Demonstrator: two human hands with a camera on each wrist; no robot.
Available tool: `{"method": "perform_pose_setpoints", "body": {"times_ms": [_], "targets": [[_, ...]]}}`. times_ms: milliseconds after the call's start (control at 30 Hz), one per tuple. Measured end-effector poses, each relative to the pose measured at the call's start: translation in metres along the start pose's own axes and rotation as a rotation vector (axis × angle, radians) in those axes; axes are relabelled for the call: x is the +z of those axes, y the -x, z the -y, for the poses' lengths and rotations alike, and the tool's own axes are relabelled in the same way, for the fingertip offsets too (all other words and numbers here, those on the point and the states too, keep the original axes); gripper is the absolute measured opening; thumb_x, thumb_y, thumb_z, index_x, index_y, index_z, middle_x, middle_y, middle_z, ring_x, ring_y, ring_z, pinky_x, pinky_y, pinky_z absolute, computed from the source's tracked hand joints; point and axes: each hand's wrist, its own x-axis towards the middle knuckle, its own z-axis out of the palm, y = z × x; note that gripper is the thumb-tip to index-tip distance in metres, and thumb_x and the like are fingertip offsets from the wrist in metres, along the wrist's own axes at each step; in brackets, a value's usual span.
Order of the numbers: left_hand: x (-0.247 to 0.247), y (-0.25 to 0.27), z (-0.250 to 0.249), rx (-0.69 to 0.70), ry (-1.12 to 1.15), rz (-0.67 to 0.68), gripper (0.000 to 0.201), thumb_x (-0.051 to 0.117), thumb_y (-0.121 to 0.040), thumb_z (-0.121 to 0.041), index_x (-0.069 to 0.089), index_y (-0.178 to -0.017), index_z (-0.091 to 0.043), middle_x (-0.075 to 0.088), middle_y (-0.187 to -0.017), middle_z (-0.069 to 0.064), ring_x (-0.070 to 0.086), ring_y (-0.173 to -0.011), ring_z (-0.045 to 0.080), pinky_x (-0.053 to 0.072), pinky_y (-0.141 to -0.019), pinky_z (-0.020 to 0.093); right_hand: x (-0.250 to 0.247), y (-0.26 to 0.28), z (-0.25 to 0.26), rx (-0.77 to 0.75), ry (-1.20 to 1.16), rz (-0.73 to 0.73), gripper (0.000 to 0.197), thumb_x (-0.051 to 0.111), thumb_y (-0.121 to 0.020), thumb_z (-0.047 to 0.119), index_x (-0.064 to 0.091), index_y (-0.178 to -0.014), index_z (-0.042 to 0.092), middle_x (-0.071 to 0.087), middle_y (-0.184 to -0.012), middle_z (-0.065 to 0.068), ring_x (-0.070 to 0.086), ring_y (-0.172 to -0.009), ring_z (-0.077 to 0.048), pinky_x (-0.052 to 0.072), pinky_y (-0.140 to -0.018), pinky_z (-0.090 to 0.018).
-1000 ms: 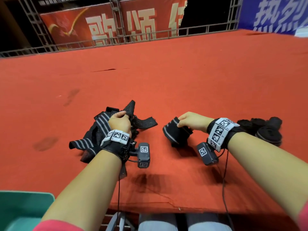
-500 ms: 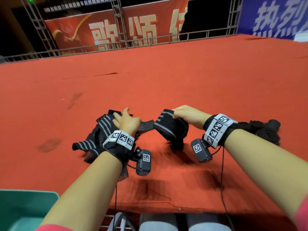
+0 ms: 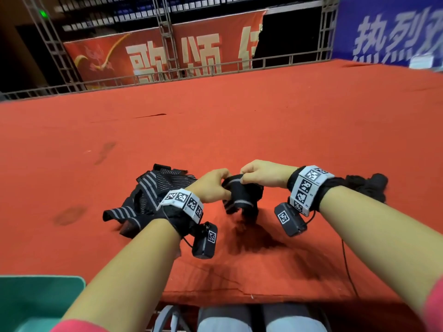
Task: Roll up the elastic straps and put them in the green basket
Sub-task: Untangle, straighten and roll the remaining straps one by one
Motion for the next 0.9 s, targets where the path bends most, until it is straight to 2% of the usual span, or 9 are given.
{"method": "perform_pose_setpoints", "body": {"times_ms": [133,267,400,567,633,700,767,833,900], "targets": [[-0.004,0.01,-0.001,-0.01,-0.047,-0.107,0.02,0.072,-0.081,-0.013,0.055,-0.079,-0.022,0.063,-0.078,-0.002,0.059,-0.078,0.02,0.05,-0.075,0.038,-0.002,0.007,-0.002,-0.012,0.012,-0.028,0.021,0.056,-0.094,0.021,0.062,-0.074,0.017,0.055,-0.065,0.003,0.05,-0.061,-0.014,0.041,-0.061,-0.031],[-0.013,0.021,-0.009,0.003,-0.083,-0.2,0.011,0.068,-0.087,-0.016,0.058,-0.089,-0.014,0.066,-0.087,0.004,0.062,-0.084,0.023,0.048,-0.073,0.035,-0.004,0.017,0.003,-0.025,0.044,-0.065,0.022,0.056,-0.098,0.026,0.064,-0.078,0.02,0.059,-0.07,0.006,0.053,-0.063,-0.01,0.042,-0.063,-0.027],[-0.018,0.032,-0.019,0.019,-0.122,-0.249,0.012,0.065,-0.09,-0.017,0.054,-0.087,-0.019,0.063,-0.087,0.002,0.059,-0.084,0.022,0.039,-0.069,0.03,-0.007,0.03,0.013,-0.044,0.066,-0.085,0.021,0.056,-0.099,0.028,0.067,-0.091,0.012,0.061,-0.078,0.001,0.054,-0.07,-0.013,0.043,-0.068,-0.03],[-0.018,0.046,-0.035,0.02,-0.147,-0.305,0.01,0.063,-0.092,-0.015,0.054,-0.09,-0.015,0.063,-0.091,0.005,0.057,-0.088,0.025,0.04,-0.072,0.032,-0.011,0.048,0.024,-0.061,0.077,-0.129,0.024,0.058,-0.099,0.03,0.067,-0.095,0.009,0.062,-0.08,0.0,0.054,-0.07,-0.012,0.043,-0.066,-0.028],[-0.018,0.051,-0.04,0.019,-0.159,-0.363,0.008,0.063,-0.091,-0.014,0.056,-0.095,-0.012,0.065,-0.095,0.009,0.058,-0.091,0.028,0.043,-0.075,0.034,-0.014,0.057,0.027,-0.084,0.069,-0.147,0.019,0.064,-0.095,0.03,0.066,-0.094,0.011,0.064,-0.081,0.001,0.056,-0.07,-0.011,0.044,-0.066,-0.026],[-0.018,0.056,-0.042,0.023,-0.158,-0.414,0.009,0.062,-0.09,-0.013,0.054,-0.094,-0.012,0.064,-0.093,0.009,0.058,-0.09,0.03,0.04,-0.072,0.034,-0.017,0.068,0.026,-0.107,0.073,-0.135,0.017,0.076,-0.085,0.026,0.065,-0.094,0.016,0.069,-0.086,0.0,0.062,-0.073,-0.012,0.049,-0.068,-0.028],[-0.016,0.062,-0.043,0.038,-0.167,-0.431,0.011,0.062,-0.091,-0.012,0.052,-0.092,-0.014,0.062,-0.09,0.006,0.057,-0.089,0.029,0.036,-0.07,0.032,-0.018,0.078,0.022,-0.104,0.124,-0.101,0.032,0.084,-0.075,0.02,0.064,-0.099,0.019,0.072,-0.093,0.0,0.068,-0.079,-0.015,0.053,-0.071,-0.028],[-0.012,0.069,-0.04,0.06,-0.22,-0.424,0.01,0.063,-0.091,-0.013,0.055,-0.096,-0.014,0.064,-0.094,0.008,0.058,-0.091,0.03,0.04,-0.074,0.035,-0.016,0.087,0.016,-0.076,0.211,-0.088,0.04,0.085,-0.07,0.013,0.063,-0.104,0.018,0.072,-0.094,0.001,0.069,-0.082,-0.015,0.054,-0.071,-0.025],[-0.005,0.074,-0.034,0.076,-0.302,-0.41,0.013,0.064,-0.09,-0.013,0.057,-0.101,-0.013,0.066,-0.1,0.009,0.059,-0.095,0.031,0.044,-0.08,0.038,-0.014,0.093,0.006,-0.042,0.314,-0.117,0.036,0.084,-0.07,0.01,0.063,-0.099,0.019,0.07,-0.09,0.003,0.066,-0.079,-0.016,0.051,-0.068,-0.025]]}}
